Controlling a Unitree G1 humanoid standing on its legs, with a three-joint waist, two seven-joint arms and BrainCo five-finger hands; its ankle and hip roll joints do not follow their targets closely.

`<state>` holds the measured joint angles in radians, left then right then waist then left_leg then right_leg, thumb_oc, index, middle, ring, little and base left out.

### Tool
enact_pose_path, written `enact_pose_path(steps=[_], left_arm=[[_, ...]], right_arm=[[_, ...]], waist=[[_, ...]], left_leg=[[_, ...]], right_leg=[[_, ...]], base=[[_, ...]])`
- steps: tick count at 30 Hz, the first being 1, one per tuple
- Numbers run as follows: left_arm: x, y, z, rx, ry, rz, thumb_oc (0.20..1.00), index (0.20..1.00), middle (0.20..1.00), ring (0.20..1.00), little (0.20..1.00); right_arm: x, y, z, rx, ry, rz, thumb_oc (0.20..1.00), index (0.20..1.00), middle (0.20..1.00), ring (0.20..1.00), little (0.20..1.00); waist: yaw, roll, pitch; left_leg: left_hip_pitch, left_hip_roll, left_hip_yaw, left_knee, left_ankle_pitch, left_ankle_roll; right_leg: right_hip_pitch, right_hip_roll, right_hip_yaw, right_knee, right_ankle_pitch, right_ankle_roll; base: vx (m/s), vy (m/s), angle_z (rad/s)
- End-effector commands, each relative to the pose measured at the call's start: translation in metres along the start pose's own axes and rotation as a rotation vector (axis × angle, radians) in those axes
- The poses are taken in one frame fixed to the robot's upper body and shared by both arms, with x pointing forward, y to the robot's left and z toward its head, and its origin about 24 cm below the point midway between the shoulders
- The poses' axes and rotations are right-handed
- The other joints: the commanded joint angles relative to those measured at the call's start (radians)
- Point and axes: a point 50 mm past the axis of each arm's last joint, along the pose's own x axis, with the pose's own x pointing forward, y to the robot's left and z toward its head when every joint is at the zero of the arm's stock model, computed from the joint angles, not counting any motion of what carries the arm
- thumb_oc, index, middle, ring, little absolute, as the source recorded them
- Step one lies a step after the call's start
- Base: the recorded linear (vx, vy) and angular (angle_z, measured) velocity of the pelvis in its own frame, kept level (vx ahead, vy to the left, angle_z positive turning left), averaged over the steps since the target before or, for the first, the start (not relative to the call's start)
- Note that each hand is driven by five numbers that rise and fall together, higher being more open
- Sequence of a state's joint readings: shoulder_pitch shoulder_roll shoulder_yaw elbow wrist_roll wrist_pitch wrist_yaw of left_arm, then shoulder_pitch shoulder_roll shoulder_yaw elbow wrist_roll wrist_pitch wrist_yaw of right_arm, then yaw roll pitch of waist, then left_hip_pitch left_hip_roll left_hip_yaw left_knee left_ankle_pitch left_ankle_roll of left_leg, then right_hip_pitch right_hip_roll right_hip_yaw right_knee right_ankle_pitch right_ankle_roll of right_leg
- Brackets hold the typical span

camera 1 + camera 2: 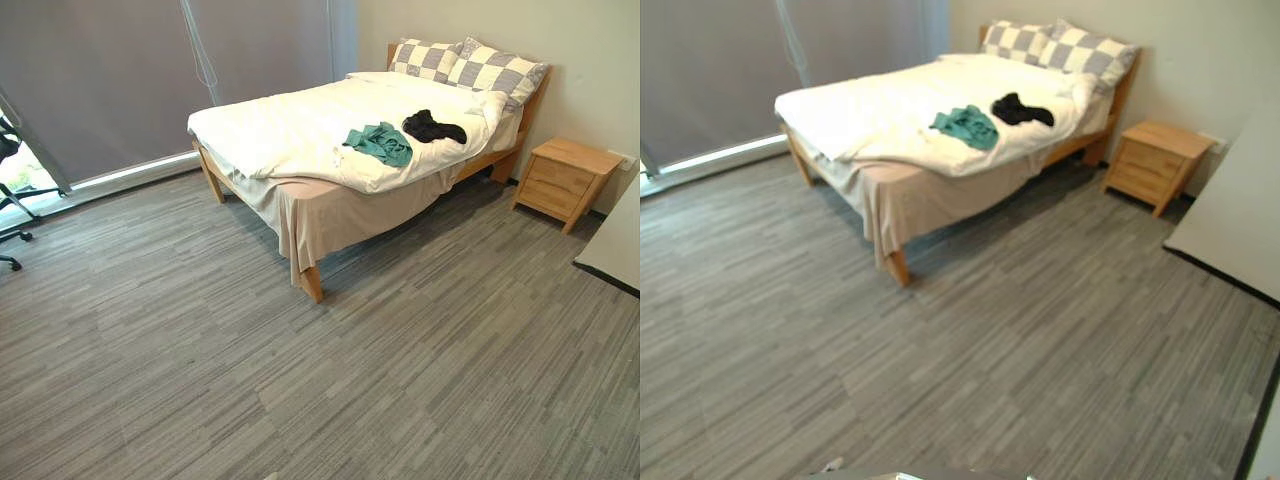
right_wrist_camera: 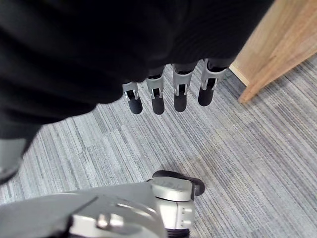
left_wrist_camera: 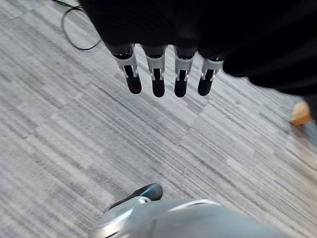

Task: Tidy up the quilt and then pick up the clothes from the bed and put them into the laundry hamper.

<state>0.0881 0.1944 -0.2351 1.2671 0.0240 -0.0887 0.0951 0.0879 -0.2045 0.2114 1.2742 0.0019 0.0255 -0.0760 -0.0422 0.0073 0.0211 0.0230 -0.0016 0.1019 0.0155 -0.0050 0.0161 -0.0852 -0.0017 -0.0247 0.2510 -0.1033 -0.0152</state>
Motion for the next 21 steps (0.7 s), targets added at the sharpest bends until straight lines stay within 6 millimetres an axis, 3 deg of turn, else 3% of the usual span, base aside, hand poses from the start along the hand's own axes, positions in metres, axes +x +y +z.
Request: enact_pose_path(steps=[1, 8, 17, 18, 19, 20, 21], left_arm=[[0.006, 0.004, 0.046, 0.008, -0.132, 0.023, 1.000, 1.000, 1.000, 1.000, 1.000], [0.007, 0.007, 0.049, 0.084, -0.138, 0.034, 1.000, 1.000, 1.000, 1.000, 1.000], [0.008, 0.020, 0.065, 0.012, -0.185, 0.078, 1.000, 1.000, 1.000, 1.000, 1.000], [0.008, 0.031, 0.066, -0.045, -0.177, 0.084, 1.000, 1.000, 1.000, 1.000, 1.000], [0.008, 0.033, 0.065, -0.059, -0.170, 0.087, 1.000, 1.000, 1.000, 1.000, 1.000], [0.009, 0.036, 0.067, -0.060, -0.169, 0.093, 1.000, 1.000, 1.000, 1.000, 1.000], [0.009, 0.038, 0.067, -0.062, -0.166, 0.094, 1.000, 1.000, 1.000, 1.000, 1.000]], right_arm=[[0.003, -0.015, 0.038, -0.018, -0.100, -0.045, 1.000, 1.000, 1.000, 1.000, 1.000], [0.002, -0.019, 0.057, -0.025, -0.165, -0.056, 1.000, 1.000, 1.000, 1.000, 1.000], [0.002, -0.020, 0.059, -0.073, -0.166, -0.062, 1.000, 1.000, 1.000, 1.000, 1.000], [0.002, -0.018, 0.055, -0.088, -0.151, -0.041, 1.000, 1.000, 1.000, 1.000, 1.000], [0.002, -0.018, 0.055, -0.096, -0.149, -0.035, 1.000, 1.000, 1.000, 1.000, 1.000], [0.002, -0.019, 0.059, -0.103, -0.159, -0.034, 1.000, 1.000, 1.000, 1.000, 1.000], [0.002, -0.019, 0.061, -0.091, -0.167, -0.034, 1.000, 1.000, 1.000, 1.000, 1.000]], waist=[[-0.017, 0.005, 0.117], [-0.020, 0.010, 0.145], [0.006, -0.027, 0.171], [0.021, -0.042, 0.181], [0.016, -0.037, 0.197], [0.005, -0.028, 0.216], [-0.004, -0.016, 0.227]], left_leg=[[0.083, 0.024, 0.021, -0.103, 0.027, -0.059], [0.068, 0.020, 0.023, -0.103, 0.025, -0.054], [0.021, 0.011, 0.035, -0.103, 0.012, -0.038], [0.027, 0.014, 0.038, -0.103, -0.008, -0.021], [0.043, 0.018, 0.037, -0.103, -0.020, -0.012], [0.065, 0.029, 0.036, -0.103, -0.028, -0.006], [0.087, 0.042, 0.032, -0.103, -0.033, -0.004]], right_leg=[[0.196, -0.029, -0.025, -0.338, 0.107, 0.101], [0.179, -0.034, -0.022, -0.338, 0.112, 0.102], [0.149, -0.055, -0.045, -0.331, 0.114, 0.123], [0.062, -0.060, -0.069, -0.106, 0.108, 0.169], [-0.001, -0.067, -0.074, 0.031, 0.142, 0.203], [-0.076, -0.073, -0.076, 0.162, 0.188, 0.225], [-0.130, -0.072, -0.081, 0.262, 0.195, 0.231]], base=[[0.02, 0.022, 0.05], [0.03, 0.032, 0.01], [0.10, 0.073, -0.01], [0.16, 0.106, 0.05], [0.20, 0.145, -0.04], [0.20, 0.116, -0.14], [0.25, 0.098, -0.15]])
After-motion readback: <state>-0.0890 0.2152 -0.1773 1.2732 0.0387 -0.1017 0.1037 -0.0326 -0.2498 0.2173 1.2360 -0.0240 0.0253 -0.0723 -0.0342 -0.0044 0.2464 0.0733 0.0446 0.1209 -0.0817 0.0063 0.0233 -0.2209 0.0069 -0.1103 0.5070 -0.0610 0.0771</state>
